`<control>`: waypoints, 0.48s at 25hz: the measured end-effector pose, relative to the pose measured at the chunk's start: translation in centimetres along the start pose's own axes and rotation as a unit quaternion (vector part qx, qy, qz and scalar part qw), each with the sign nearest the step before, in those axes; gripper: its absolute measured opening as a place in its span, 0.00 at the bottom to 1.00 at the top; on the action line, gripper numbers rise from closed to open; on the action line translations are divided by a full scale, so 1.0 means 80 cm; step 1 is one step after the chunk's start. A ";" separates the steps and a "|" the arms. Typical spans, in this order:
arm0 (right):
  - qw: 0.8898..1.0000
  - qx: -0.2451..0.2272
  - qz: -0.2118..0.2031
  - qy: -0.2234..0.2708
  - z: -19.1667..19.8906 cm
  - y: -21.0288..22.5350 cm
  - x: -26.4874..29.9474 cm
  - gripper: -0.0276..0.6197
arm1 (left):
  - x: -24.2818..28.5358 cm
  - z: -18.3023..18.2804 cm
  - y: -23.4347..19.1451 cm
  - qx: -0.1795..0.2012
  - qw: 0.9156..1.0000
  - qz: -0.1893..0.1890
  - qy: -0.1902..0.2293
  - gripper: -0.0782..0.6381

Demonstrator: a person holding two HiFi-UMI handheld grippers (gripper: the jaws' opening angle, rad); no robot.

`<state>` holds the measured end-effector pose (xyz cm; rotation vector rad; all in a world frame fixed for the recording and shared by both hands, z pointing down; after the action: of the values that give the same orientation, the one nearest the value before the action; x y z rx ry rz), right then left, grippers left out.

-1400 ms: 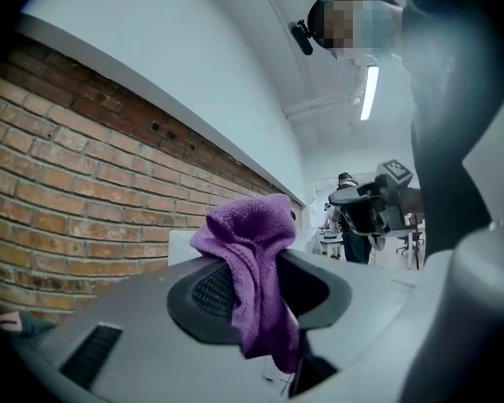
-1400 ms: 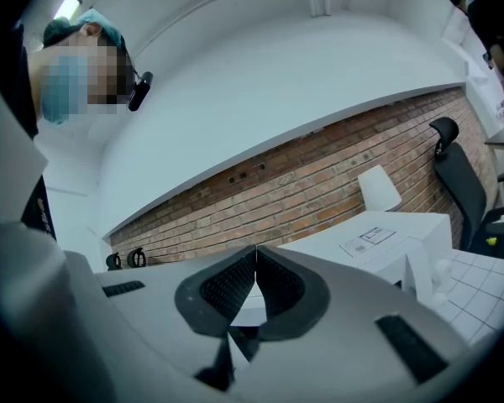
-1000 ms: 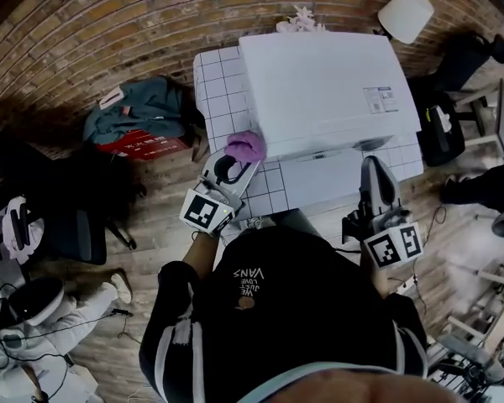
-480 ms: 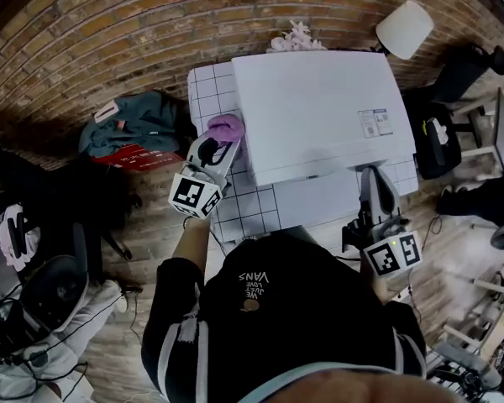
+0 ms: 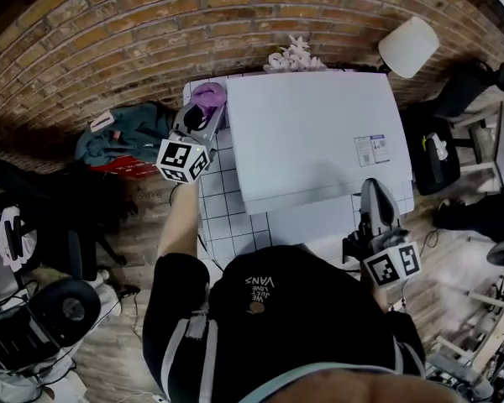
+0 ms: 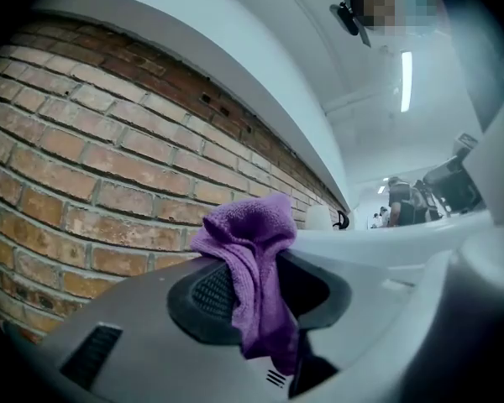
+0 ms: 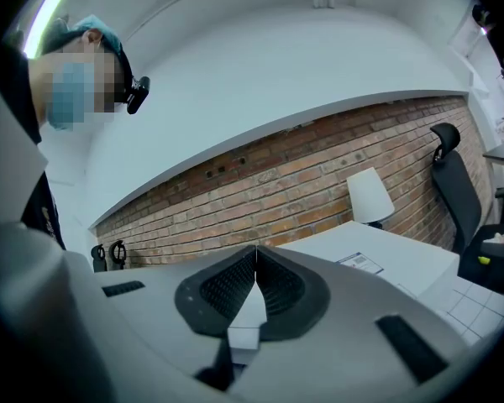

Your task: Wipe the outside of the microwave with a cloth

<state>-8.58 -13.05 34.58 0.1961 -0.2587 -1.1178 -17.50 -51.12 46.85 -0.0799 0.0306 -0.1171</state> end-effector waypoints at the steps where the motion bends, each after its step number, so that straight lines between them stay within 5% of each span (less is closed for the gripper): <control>1: 1.000 0.000 0.000 -0.001 -0.001 0.003 0.002 0.04 | 0.007 -0.002 -0.006 0.001 1.000 -0.002 -0.002 0.29; 12: 1.000 -0.001 -0.001 -0.001 -0.003 0.004 0.004 0.04 | 0.007 -0.009 -0.027 -0.010 1.000 -0.022 0.007 0.29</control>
<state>-8.10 -13.18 34.46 0.1926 -0.2594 -1.1195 -17.18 -53.36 46.33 -0.1007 0.0445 -0.1618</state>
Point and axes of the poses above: the fingertips, and each gripper's own axes: x forward along the fingers, y to its right, z out of its underside, the point moved 5 cm from there along -x, backward along the fingers, and after that the axes turned 3 degrees about -y, right-handed, at the moved point
